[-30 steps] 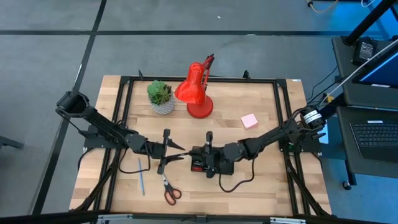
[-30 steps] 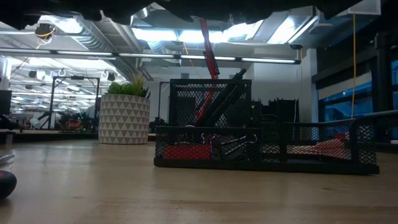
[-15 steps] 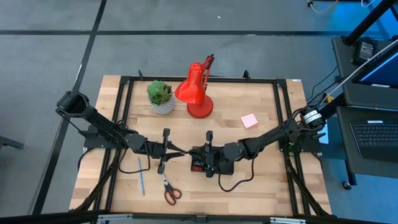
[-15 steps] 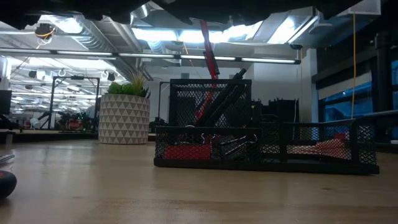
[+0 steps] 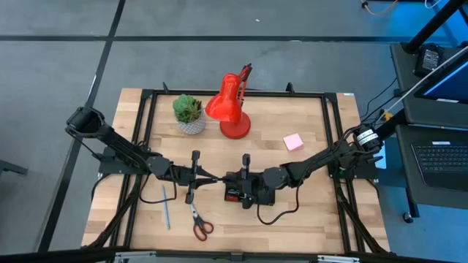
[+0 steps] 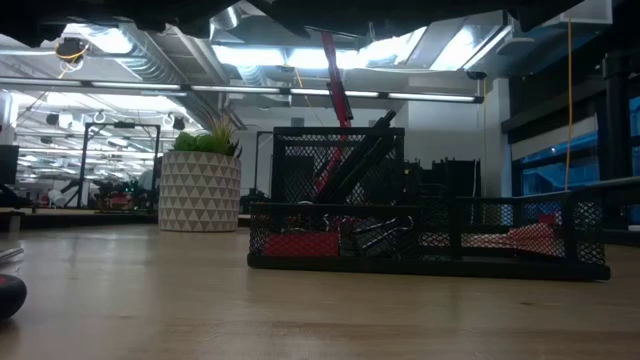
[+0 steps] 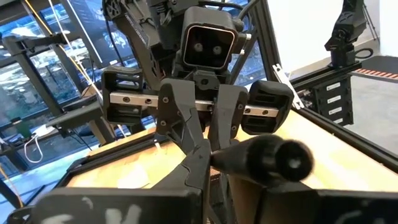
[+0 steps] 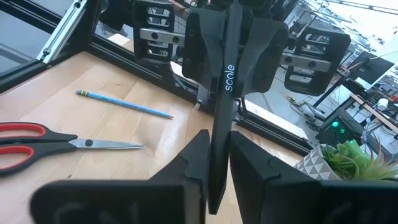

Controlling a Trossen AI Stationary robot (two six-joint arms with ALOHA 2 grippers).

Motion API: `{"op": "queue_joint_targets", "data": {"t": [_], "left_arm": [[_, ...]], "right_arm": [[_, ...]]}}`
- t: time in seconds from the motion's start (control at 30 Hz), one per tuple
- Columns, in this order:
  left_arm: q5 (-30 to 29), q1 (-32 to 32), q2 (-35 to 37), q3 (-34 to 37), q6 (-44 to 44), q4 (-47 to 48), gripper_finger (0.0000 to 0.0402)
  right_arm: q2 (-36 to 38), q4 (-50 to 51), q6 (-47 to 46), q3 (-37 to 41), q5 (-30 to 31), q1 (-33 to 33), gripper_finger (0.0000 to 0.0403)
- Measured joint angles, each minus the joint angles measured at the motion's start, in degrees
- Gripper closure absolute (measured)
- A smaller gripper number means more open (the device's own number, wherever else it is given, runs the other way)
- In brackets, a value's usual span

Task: Pick and place office supplies into organizer
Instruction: Put the black pen into the black desk organizer

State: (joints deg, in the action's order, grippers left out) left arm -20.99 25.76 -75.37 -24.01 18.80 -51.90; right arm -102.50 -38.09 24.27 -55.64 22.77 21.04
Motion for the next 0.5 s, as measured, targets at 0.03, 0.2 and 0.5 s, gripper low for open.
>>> {"op": "queue_joint_targets", "data": {"t": [0.03,0.2,0.5], "left_arm": [[0.1,0.0,0.0,0.0,0.0,0.0,0.0365],[0.5,0.0,-0.1,0.0,-0.3,0.5,0.0363],[0.2,0.0,-0.1,0.0,-0.2,0.3,0.0365]], "right_arm": [[0.0,0.0,0.0,0.0,-0.1,0.0,0.0343],[0.0,-0.7,0.5,0.0,-0.4,0.0,0.0285],[1.7,0.4,0.3,0.0,11.8,3.3,0.0183]]}}
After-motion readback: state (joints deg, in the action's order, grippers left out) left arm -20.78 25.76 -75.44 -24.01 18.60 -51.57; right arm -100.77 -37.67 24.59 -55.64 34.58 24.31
